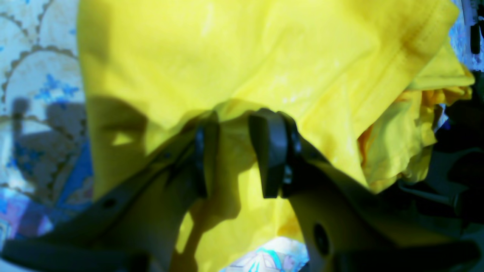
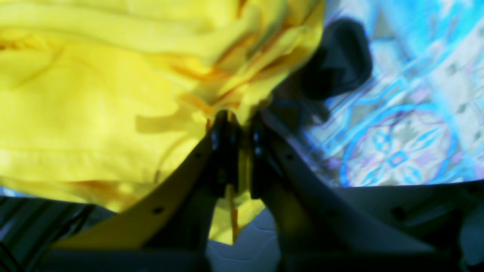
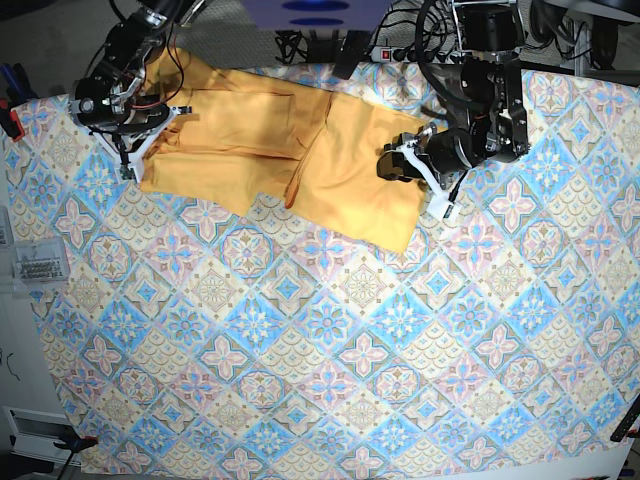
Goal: Fold the T-shirt properly
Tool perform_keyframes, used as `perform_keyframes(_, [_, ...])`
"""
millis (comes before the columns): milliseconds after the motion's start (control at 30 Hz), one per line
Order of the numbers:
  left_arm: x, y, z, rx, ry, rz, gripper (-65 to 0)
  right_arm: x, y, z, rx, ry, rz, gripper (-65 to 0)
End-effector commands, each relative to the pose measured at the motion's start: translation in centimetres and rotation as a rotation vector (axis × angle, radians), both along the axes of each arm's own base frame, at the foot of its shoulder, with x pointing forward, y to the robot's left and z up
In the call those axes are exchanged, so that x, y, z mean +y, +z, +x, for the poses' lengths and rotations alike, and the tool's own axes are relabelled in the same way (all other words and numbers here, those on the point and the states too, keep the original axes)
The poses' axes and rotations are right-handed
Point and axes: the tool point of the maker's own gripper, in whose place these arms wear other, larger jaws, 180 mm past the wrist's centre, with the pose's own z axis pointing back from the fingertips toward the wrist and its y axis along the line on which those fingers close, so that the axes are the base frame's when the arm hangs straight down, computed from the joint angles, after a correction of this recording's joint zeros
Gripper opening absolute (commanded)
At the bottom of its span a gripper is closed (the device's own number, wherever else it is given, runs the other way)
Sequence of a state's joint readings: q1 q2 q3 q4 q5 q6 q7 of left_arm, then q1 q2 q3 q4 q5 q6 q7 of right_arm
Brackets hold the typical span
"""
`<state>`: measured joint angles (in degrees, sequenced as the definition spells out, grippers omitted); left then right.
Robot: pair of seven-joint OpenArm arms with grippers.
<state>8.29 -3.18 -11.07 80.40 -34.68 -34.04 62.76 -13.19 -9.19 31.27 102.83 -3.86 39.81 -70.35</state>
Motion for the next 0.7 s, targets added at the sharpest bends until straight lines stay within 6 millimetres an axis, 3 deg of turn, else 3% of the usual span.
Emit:
perform_keyframes(0, [-0.2, 0.8, 1.0, -0.034, 0.01, -0.017, -46.5, 0.5, 0.8, 1.2, -0.033, 0.03, -0.002, -64.5])
perform_keyframes(233, [-0.2, 0.8, 1.0, -0.036, 0.01, -0.017, -46.5, 2.6, 1.6, 2.6, -0.056, 0.118, 0.002, -64.5])
perform_keyframes(333, [-0.2, 0.8, 1.0, -0.034, 0.01, -0.017, -46.5, 2.3, 1.6, 2.8, -0.061, 0.108, -0.003, -64.4])
perform_keyframes(500, [-0.1, 0.8, 0.9, -0.033, 0.008, -0.013, -46.5, -0.6, 1.6, 1.2, -0.044, 0.003, -0.03, -60.3])
perform_keyframes(667, [-0.1, 0.8, 1.0, -0.034, 0.008, -0.011, -46.5, -3.4, 1.4, -1.1, -0.012, -0.105, -0.057, -46.4])
